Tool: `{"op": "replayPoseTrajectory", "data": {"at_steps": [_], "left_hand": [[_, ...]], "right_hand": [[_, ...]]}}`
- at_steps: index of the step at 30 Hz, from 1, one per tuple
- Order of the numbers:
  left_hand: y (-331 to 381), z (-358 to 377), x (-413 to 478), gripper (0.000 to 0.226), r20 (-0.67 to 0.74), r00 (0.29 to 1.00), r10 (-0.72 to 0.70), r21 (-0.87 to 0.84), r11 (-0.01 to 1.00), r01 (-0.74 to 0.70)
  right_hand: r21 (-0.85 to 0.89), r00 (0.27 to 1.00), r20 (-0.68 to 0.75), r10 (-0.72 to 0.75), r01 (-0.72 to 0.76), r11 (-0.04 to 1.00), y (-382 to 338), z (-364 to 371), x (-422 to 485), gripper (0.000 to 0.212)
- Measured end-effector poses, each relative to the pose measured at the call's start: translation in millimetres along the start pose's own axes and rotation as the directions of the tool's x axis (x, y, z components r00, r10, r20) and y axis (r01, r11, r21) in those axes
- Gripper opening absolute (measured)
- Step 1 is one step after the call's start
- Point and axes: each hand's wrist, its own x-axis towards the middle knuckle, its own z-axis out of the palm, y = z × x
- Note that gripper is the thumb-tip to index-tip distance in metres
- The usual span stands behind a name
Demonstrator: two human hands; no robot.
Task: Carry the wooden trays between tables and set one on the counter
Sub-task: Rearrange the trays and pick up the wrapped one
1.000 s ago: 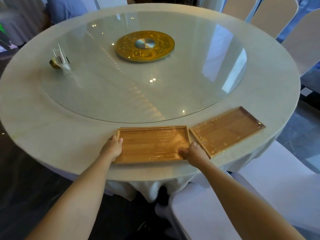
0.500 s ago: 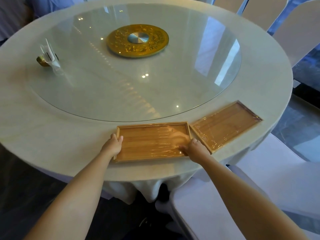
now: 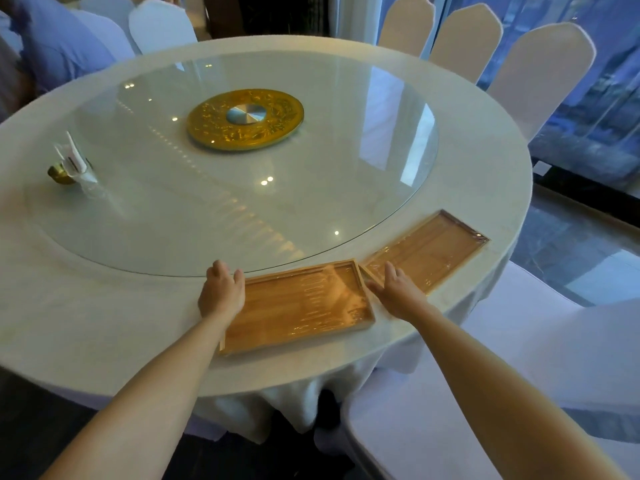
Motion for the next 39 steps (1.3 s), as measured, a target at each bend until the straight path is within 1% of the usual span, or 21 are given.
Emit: {"op": "replayPoseTrajectory", "data": {"at_steps": [4,6,8,10,14,16,19,22,25,27,31,36,39], "left_hand": [[73,17,-21,0.038,0.049,0.99,0.133,-0.018,0.991,-0.133],[108,33,-34,0.038,0.111,0.979,0.17,-0.022,0.985,-0.169],[138,51,-45,0.039,0.176,0.969,0.172,-0.03,0.985,-0.169],[163,72,-55,0.041,0.237,0.964,0.12,-0.027,0.993,-0.117],[198,122,-75,0.048,0.406,0.912,-0.052,-0.117,0.987,0.108],[206,140,-81,0.054,0.446,0.888,-0.115,-0.074,0.983,0.165],[209,155,-82,0.064,0.465,0.862,-0.201,-0.018,0.972,0.236],[205,168,-76,0.063,0.46,0.85,-0.258,0.0,0.957,0.29],[202,178,-72,0.062,0.43,0.86,-0.274,0.022,0.956,0.293],[200,181,-69,0.063,0.401,0.876,-0.268,0.014,0.958,0.287],[202,180,-71,0.065,0.405,0.885,-0.231,0.019,0.97,0.244],[210,169,-67,0.068,0.476,0.853,-0.216,0.077,0.976,0.204],[212,163,-63,0.068,0.497,0.849,-0.18,0.095,0.984,0.153]], "right_hand": [[0.004,0.994,-0.111,-0.003,0.003,1.0,29,-39,9,0.075],[0.002,0.988,-0.157,-0.007,0.007,1.0,47,-61,15,0.075],[0.005,0.984,-0.179,-0.004,0.005,1.0,69,-80,23,0.075],[0.004,0.981,-0.194,-0.002,0.003,1.0,91,-96,34,0.076],[0.039,0.982,-0.186,0.024,-0.017,0.999,134,-112,64,0.079],[0.058,0.986,-0.16,0.034,-0.025,0.998,150,-113,79,0.08],[0.076,0.993,-0.115,0.031,-0.023,0.997,169,-109,101,0.08],[0.087,0.996,-0.085,0.033,-0.026,0.996,182,-103,119,0.08],[0.118,0.996,-0.066,0.056,-0.048,0.992,190,-98,133,0.081],[0.136,0.995,-0.068,0.074,-0.065,0.989,193,-95,138,0.076],[0.077,0.987,-0.141,0.083,-0.073,0.994,192,-91,138,0.064],[-0.004,0.964,-0.238,0.117,-0.121,0.993,189,-83,128,0.058],[0.05,0.946,-0.261,0.195,-0.189,0.981,190,-81,117,0.058]]}}
